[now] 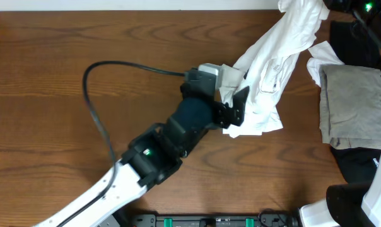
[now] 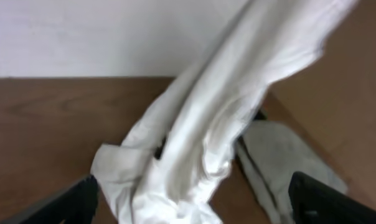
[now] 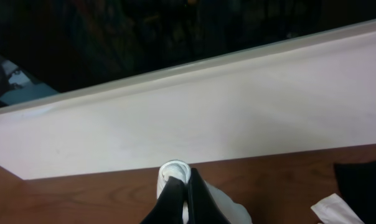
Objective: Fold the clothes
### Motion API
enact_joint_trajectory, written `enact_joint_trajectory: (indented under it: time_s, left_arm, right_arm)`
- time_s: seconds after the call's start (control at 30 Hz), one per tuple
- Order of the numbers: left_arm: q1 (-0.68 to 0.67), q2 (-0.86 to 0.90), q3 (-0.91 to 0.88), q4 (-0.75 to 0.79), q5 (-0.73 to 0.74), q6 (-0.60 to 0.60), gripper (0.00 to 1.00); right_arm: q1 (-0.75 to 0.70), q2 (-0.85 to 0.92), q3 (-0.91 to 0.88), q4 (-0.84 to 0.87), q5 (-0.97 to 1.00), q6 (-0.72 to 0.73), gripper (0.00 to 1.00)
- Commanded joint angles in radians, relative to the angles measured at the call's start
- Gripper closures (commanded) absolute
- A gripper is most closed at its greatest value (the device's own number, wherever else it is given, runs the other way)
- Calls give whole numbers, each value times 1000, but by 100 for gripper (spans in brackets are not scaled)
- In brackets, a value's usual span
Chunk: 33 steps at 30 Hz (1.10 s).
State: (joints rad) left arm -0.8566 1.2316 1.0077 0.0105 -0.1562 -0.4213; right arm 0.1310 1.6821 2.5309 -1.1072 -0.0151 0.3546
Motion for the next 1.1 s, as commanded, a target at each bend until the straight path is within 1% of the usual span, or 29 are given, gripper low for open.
enact_joint_trajectory:
  time_s: [0.0, 0.23, 0.37, 0.5, 0.6, 0.7, 0.77, 0.87, 1.07]
  left_arm:
    - [26, 95, -117, 84, 103, 1, 2]
    - [25, 335, -124, 236, 123, 1, 2]
    - [15, 415, -124, 315, 122, 21, 2]
    - [-5, 426, -124, 337, 110, 119, 2]
    - [-18, 426, -123, 336, 80, 163, 2]
    - [-37, 425, -117, 336, 81, 169, 2]
    - [-57, 425, -107, 336, 74, 200, 2]
    - [-98, 425, -87, 336, 5, 246, 2]
    - [-130, 420, -73, 320, -2, 253, 2]
  right_arm:
    - [-6, -3, 13, 5, -16, -11, 99]
    - [-6, -3, 13, 5, -16, -3, 99]
    - [-6, -3, 13, 5, -16, -3, 99]
    - [-6, -3, 13, 5, -16, -3, 98]
    - [-6, -3, 13, 5, -16, -3, 99]
    - [-6, -3, 13, 2, -16, -3, 99]
    - [-6, -3, 13, 2, -16, -3, 99]
    - [-6, -3, 13, 2, -15, -3, 99]
    - [-6, -3, 13, -6, -15, -3, 99]
